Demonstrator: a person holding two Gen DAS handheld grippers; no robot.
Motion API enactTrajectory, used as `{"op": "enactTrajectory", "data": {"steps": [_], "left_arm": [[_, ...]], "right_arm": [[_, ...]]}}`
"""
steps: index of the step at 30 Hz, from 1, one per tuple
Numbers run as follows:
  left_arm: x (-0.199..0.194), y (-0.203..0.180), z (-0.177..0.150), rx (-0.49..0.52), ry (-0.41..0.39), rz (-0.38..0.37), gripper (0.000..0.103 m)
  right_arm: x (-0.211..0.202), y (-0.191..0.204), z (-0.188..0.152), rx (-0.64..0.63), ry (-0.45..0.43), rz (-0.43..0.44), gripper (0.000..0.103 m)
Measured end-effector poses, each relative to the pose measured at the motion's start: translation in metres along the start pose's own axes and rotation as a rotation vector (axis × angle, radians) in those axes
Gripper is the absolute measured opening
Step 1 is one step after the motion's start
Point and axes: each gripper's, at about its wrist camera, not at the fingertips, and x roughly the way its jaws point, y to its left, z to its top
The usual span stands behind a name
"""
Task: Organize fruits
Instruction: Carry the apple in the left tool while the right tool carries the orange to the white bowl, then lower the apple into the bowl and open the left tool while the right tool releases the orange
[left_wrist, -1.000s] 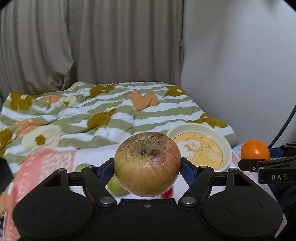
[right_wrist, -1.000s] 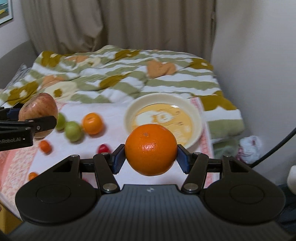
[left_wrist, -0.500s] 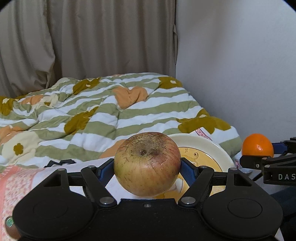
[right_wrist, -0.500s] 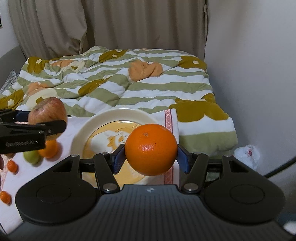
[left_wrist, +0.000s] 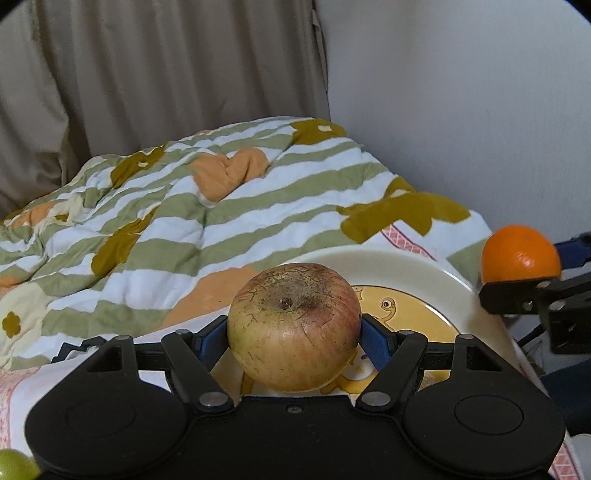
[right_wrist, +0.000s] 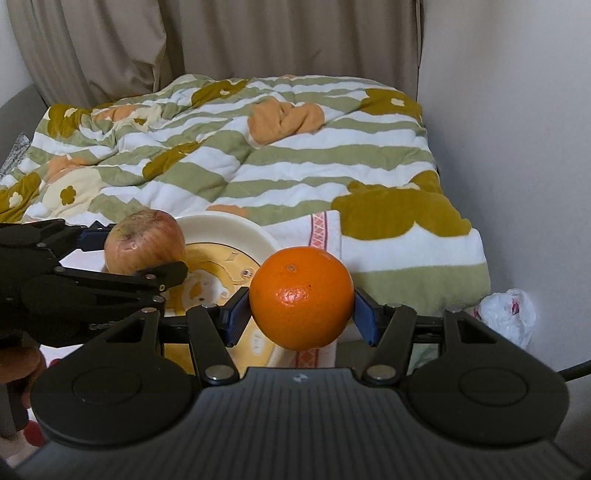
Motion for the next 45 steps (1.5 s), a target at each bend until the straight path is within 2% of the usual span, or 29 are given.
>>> {"op": "enactTrajectory", "data": {"steps": [5, 6, 7, 8, 10, 21, 28, 37, 45], "left_arm": [[0.006, -0.007, 0.001, 0.037, -0.004, 0.028, 0.080], [0.004, -0.009, 0.002, 0.047, -0.017, 0.045, 0.085], [0.001, -0.010, 0.003, 0.060, -0.033, 0.060, 0.099], [-0.004, -0.009, 0.003, 0.065, -0.052, 0.067, 0.103], [-0.011, -0.003, 0.004, 0.054, -0.066, 0.050, 0.103], [-0.046, 0.035, -0.001, -0.083, -0.018, 0.023, 0.103], [-0.065, 0.054, -0.012, -0.141, 0.007, 0.046, 0.103], [-0.078, 0.061, -0.024, -0.169, 0.024, 0.071, 0.103], [-0.081, 0.058, -0.026, -0.194, 0.026, 0.096, 0.103]], "right_arm": [[0.003, -0.009, 0.001, 0.010, 0.004, -0.013, 0.074], [0.002, -0.010, 0.002, 0.012, 0.002, -0.015, 0.074], [0.001, -0.011, 0.002, 0.014, -0.001, -0.018, 0.074], [0.000, -0.012, 0.003, 0.017, -0.004, -0.019, 0.074], [-0.003, -0.013, 0.005, 0.021, -0.012, -0.021, 0.074], [0.000, 0.010, 0.013, -0.036, -0.020, 0.028, 0.074], [0.023, 0.039, 0.013, -0.141, 0.006, 0.072, 0.074], [0.046, 0.065, 0.003, -0.350, -0.029, 0.036, 0.074], [0.056, 0.077, -0.009, -0.472, -0.039, 0.034, 0.074]]}}
